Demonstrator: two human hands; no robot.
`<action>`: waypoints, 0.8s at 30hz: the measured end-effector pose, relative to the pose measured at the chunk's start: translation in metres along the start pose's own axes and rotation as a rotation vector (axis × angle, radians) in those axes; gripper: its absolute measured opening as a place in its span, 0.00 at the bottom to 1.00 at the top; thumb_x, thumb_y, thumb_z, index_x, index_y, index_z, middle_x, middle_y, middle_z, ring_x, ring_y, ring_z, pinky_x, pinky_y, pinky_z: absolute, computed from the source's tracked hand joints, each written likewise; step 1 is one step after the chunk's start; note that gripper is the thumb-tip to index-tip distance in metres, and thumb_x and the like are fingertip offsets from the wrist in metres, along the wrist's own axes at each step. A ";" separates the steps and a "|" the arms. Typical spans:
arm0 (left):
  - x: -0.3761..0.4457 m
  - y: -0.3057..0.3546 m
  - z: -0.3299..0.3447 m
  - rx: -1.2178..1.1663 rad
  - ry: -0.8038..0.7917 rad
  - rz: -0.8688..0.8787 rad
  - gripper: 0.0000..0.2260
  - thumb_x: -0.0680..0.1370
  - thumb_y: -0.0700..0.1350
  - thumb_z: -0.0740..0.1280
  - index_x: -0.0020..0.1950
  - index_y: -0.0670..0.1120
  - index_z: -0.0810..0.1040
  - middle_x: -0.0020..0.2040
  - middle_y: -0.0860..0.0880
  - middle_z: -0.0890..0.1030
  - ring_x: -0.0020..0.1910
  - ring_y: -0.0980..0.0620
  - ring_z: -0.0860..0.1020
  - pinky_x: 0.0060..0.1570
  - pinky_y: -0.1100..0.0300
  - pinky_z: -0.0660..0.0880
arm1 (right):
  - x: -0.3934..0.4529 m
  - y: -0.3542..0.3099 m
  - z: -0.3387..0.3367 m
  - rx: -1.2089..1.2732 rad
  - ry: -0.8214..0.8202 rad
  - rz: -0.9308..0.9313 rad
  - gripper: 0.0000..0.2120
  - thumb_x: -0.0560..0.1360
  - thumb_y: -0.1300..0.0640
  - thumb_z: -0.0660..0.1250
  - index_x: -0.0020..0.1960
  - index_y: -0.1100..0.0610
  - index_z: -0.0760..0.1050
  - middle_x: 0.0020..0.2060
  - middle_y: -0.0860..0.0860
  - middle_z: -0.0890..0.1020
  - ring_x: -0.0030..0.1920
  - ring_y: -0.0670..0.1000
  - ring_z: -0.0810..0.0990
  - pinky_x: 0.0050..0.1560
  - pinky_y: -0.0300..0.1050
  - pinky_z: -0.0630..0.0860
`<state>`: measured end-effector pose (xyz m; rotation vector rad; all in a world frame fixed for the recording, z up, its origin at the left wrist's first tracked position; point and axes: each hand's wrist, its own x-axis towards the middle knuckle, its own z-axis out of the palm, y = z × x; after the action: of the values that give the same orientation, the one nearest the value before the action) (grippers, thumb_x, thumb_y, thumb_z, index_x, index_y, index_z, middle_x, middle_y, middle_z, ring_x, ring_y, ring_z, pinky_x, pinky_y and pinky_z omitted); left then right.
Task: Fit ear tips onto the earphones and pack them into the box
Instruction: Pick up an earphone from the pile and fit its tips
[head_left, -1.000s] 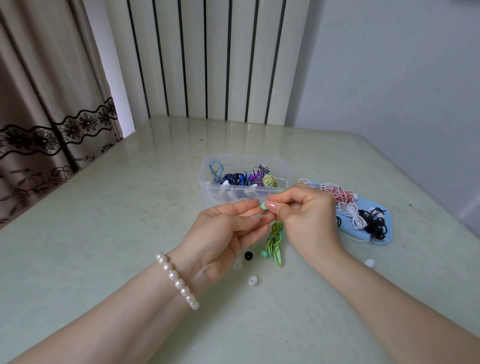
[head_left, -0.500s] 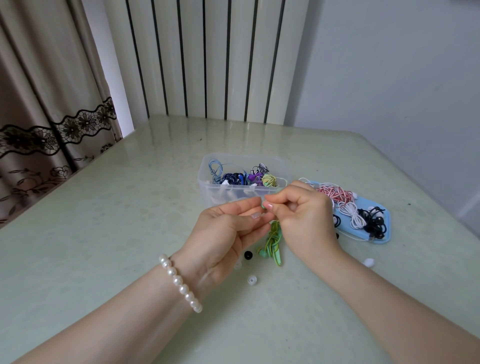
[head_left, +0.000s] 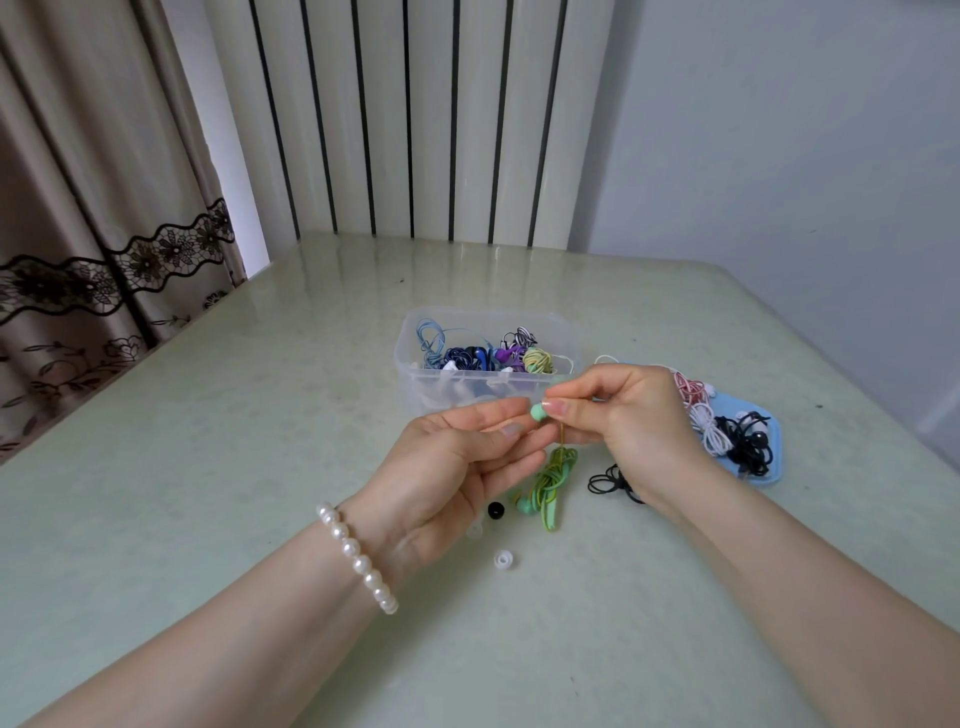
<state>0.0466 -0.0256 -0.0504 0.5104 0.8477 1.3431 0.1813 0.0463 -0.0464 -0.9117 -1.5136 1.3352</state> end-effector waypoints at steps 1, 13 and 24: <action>0.000 -0.001 0.001 -0.002 0.000 0.009 0.12 0.74 0.28 0.59 0.56 0.34 0.76 0.49 0.38 0.83 0.45 0.47 0.83 0.46 0.58 0.80 | 0.000 0.001 0.002 0.037 0.024 0.025 0.08 0.67 0.74 0.68 0.35 0.62 0.77 0.24 0.49 0.80 0.27 0.46 0.80 0.32 0.39 0.80; 0.005 -0.002 -0.001 -0.006 0.091 0.043 0.08 0.66 0.31 0.66 0.43 0.37 0.80 0.37 0.43 0.84 0.34 0.52 0.83 0.39 0.61 0.80 | 0.001 -0.008 0.000 0.080 -0.059 0.154 0.05 0.67 0.70 0.68 0.37 0.62 0.79 0.29 0.54 0.82 0.31 0.50 0.82 0.34 0.39 0.80; 0.007 -0.002 -0.002 -0.027 0.028 0.001 0.06 0.65 0.36 0.67 0.40 0.40 0.81 0.34 0.46 0.83 0.30 0.56 0.81 0.33 0.64 0.79 | -0.003 -0.012 0.002 0.178 -0.119 0.159 0.05 0.57 0.64 0.69 0.34 0.61 0.80 0.27 0.54 0.81 0.28 0.48 0.80 0.30 0.36 0.77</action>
<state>0.0463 -0.0192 -0.0554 0.4716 0.8516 1.3632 0.1804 0.0413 -0.0348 -0.8659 -1.4072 1.6361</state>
